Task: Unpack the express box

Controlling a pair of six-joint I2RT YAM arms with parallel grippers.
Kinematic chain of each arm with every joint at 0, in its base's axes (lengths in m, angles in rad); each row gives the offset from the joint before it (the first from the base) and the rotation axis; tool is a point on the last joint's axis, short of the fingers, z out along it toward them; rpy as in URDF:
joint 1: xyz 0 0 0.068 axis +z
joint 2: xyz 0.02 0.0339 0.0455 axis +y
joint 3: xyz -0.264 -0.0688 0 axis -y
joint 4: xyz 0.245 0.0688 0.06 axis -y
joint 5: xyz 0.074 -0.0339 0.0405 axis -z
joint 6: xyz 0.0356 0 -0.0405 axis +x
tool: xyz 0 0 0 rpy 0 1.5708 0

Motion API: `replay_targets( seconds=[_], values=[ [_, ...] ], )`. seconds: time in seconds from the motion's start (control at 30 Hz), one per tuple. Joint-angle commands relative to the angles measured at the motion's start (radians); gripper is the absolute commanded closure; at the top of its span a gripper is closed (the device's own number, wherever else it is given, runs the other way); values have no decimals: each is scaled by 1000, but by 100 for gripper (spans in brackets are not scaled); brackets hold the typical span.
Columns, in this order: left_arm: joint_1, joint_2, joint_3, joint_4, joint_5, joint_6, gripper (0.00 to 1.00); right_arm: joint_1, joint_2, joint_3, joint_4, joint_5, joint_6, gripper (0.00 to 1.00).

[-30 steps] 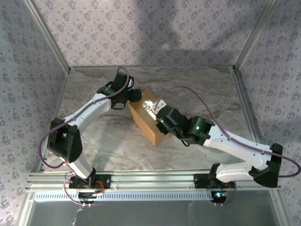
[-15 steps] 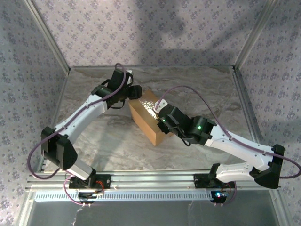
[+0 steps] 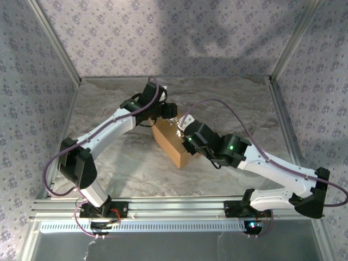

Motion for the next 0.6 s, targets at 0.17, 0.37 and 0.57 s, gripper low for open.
replay_targets(
  seconds=[0.17,0.37,0.57],
  values=[
    [-12,65,51,35,-14,-25,46,-2,-25,-5,-22,2,24,100],
    [-13,86,43,4,-64,-19,47,7,-27,0,-39,18,21,100],
    [-12,95,40,-21,-108,-22,48,20,-35,11,-48,32,20,100]
  ],
)
